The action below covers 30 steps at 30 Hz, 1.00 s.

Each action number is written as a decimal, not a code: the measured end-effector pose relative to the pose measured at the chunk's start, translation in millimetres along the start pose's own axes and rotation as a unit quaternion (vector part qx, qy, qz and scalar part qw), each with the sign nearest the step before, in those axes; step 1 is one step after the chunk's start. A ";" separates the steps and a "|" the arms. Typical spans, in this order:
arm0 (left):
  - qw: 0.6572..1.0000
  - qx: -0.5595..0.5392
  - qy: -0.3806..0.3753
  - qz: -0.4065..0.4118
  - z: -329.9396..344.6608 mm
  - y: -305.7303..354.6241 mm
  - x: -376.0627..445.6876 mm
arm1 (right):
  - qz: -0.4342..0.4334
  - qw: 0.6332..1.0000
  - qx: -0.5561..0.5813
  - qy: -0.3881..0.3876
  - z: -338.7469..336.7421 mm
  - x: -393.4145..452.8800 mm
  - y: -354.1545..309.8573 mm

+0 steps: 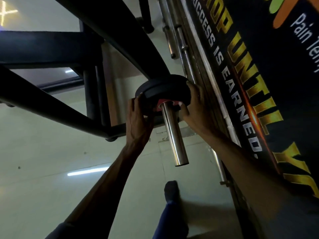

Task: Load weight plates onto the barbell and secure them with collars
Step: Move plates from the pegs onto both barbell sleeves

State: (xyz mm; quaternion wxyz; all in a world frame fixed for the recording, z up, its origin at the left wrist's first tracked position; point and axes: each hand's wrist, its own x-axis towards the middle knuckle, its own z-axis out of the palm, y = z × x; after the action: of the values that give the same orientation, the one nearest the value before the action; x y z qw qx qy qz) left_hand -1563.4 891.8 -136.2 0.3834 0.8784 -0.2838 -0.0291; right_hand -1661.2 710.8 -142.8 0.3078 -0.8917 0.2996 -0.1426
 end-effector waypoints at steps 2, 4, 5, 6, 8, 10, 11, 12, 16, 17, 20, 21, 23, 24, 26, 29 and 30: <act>1.000 -0.020 0.012 -0.008 -2.3 -0.7 8.8 | -0.007 1.000 0.020 0.016 -0.2 -0.4 2.1; 1.000 -0.028 0.008 0.004 -4.9 -2.8 17.6 | -0.018 0.999 0.028 0.006 -2.1 1.8 8.3; 0.999 -0.035 -0.001 0.013 -6.3 -4.7 20.1 | -0.018 0.999 0.026 -0.010 -3.9 4.5 12.6; 0.998 -0.047 -0.016 0.024 -7.9 -6.7 21.0 | -0.020 0.999 0.017 -0.029 -6.4 7.8 17.2; 0.997 -0.056 -0.044 0.039 -11.7 -11.0 20.9 | -0.033 0.998 -0.009 -0.062 -13.0 16.0 24.5; 0.996 -0.041 -0.070 0.037 -15.6 -15.6 22.4 | -0.052 0.995 -0.015 -0.083 -19.8 21.9 24.0; 0.996 -0.029 -0.081 0.034 -17.1 -15.7 22.8 | -0.060 0.994 -0.016 -0.087 -22.6 22.8 22.9; 0.995 -0.014 -0.089 0.039 -17.8 -14.9 22.2 | -0.066 0.994 -0.019 -0.088 -24.6 22.2 21.5; 0.993 0.024 -0.108 0.042 -18.3 -10.3 4.2 | -0.061 0.994 -0.012 -0.091 -28.5 7.3 16.2; 0.993 0.023 -0.112 0.027 -17.6 -9.8 -3.1 | -0.057 0.994 -0.004 -0.094 -29.8 1.7 16.1; 0.992 0.008 -0.124 -0.002 -17.1 -6.8 -24.6 | -0.054 0.994 0.011 -0.099 -34.8 -19.8 18.5; 0.993 0.006 -0.120 -0.002 -17.4 -5.6 -31.7 | -0.053 0.994 0.013 -0.098 -36.4 -27.6 18.6; 0.994 0.003 -0.113 0.003 -17.7 -4.7 -48.1 | -0.051 0.995 0.016 -0.087 -37.8 -44.0 17.9; 0.994 0.000 -0.111 0.007 -18.0 -4.5 -57.1 | -0.050 0.995 0.018 -0.081 -38.3 -53.1 17.6; 0.994 -0.017 -0.108 0.013 -18.8 -3.2 -74.9 | -0.046 0.996 0.021 -0.073 -40.4 -72.2 18.4; 0.994 -0.038 -0.106 0.008 -19.9 -0.3 -101.7 | -0.048 0.996 0.030 -0.066 -42.7 -101.5 23.2; 0.994 -0.041 -0.105 0.009 -20.4 0.5 -110.8 | -0.053 0.996 0.030 -0.058 -42.8 -111.4 25.4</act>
State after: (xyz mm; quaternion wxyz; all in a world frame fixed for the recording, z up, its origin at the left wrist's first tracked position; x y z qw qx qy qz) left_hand -1650.9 962.6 -139.9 0.3873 0.8513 -0.3294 -0.1293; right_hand -1778.3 744.2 -133.7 0.3435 -0.9034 0.2288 -0.1161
